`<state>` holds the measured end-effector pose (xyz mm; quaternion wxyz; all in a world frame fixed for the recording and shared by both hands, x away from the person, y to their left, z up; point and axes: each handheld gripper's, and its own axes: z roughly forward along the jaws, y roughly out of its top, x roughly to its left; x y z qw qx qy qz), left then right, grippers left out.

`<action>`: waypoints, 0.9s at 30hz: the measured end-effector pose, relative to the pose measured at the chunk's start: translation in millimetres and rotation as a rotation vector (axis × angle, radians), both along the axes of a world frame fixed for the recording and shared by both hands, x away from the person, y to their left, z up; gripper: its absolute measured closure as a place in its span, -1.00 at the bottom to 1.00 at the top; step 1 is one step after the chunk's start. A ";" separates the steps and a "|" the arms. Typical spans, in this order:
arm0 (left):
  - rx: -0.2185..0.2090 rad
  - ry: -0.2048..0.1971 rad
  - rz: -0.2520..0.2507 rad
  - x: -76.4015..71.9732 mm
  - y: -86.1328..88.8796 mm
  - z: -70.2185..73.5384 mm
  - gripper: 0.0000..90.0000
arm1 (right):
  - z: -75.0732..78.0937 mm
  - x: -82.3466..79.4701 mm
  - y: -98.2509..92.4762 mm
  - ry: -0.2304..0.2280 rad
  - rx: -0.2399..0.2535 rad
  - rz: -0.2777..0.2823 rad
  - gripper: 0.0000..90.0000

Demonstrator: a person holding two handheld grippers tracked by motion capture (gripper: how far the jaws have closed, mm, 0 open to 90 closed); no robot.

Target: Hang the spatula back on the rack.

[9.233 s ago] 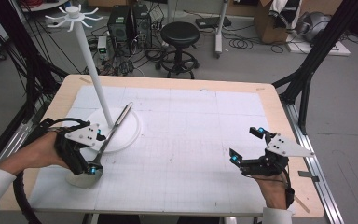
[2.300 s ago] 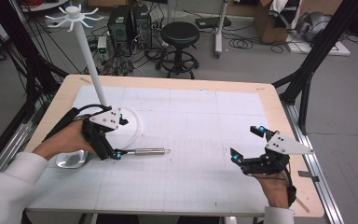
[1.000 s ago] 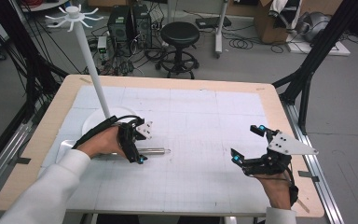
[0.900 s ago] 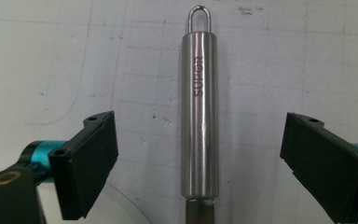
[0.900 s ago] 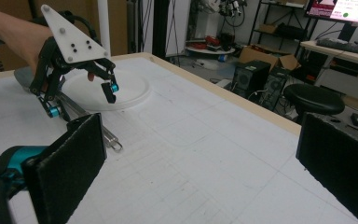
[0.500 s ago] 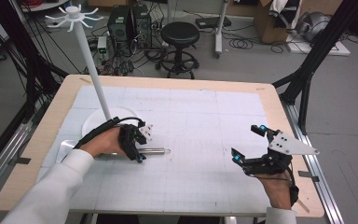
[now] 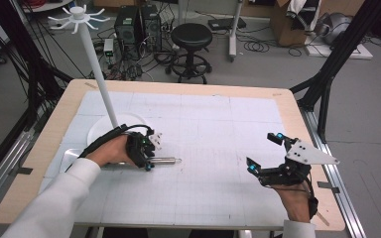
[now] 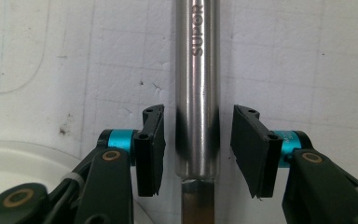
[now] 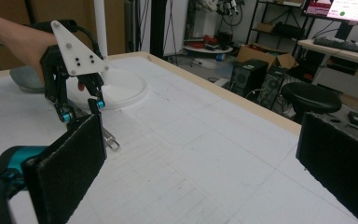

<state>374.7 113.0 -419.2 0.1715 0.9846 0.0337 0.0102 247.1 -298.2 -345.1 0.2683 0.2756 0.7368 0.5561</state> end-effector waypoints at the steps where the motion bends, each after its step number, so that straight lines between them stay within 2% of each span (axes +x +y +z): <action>1: 0.003 0.005 0.003 -0.1 0.0 -0.5 0.24 | -0.1 0.1 -0.2 0.000 0.001 0.000 -0.98; 5: 0.010 0.015 0.000 0.0 -0.9 -2.6 0.30 | -0.1 0.0 -0.1 0.003 0.001 0.001 -0.98; 10: 0.005 0.018 0.005 0.2 -1.1 -2.1 0.51 | -0.3 0.2 -0.5 0.001 0.001 0.000 -0.98; 20: 0.021 -0.009 -0.016 -4.1 -2.6 1.7 0.53 | 0.5 -0.4 -0.9 -0.001 0.002 -0.004 -0.98; 23: 0.001 -0.008 -0.028 -6.8 0.6 9.2 0.53 | 0.9 -0.7 -1.6 0.000 0.004 -0.003 -0.98; 27: -0.038 -0.029 -0.035 -11.4 7.8 23.4 0.53 | 1.0 -0.7 -1.4 0.001 0.003 -0.005 -0.98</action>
